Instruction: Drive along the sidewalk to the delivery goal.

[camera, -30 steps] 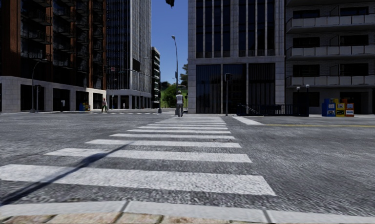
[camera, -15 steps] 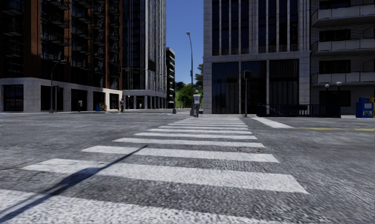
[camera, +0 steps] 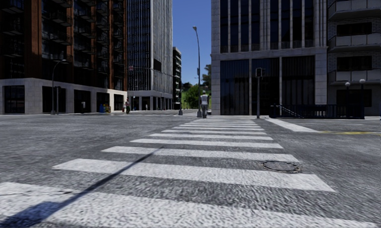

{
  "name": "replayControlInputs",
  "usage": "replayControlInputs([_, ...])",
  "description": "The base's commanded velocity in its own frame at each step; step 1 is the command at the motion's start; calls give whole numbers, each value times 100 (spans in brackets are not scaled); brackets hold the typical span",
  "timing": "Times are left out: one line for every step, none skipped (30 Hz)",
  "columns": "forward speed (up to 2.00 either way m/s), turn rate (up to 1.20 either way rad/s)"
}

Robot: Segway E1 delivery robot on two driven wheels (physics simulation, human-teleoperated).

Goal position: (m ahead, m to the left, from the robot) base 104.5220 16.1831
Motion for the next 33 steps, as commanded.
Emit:
replayControlInputs([174, 0])
replayControlInputs([174, 0])
replayControlInputs([174, 0])
replayControlInputs([174, 0])
replayControlInputs([174, 0])
replayControlInputs([174, 0])
replayControlInputs([174, 0])
replayControlInputs([174, 0])
replayControlInputs([174, 0])
replayControlInputs([174, 0])
replayControlInputs([174, 0])
replayControlInputs([174, 0])
replayControlInputs([174, 0])
replayControlInputs([174, 0])
replayControlInputs([174, 0])
replayControlInputs([174, 0])
replayControlInputs([174, 0])
replayControlInputs([174, 0])
replayControlInputs([174, 0])
replayControlInputs([174, 0])
replayControlInputs([174, 0])
replayControlInputs([174, 0])
replayControlInputs([174, 0])
replayControlInputs([174, 0])
replayControlInputs([174, -3])
replayControlInputs([174, -7])
replayControlInputs([174, -7])
replayControlInputs([174, -11])
replayControlInputs([174, -13])
replayControlInputs([174, -16])
replayControlInputs([174, -17])
replayControlInputs([174, -19])
replayControlInputs([174, -21])
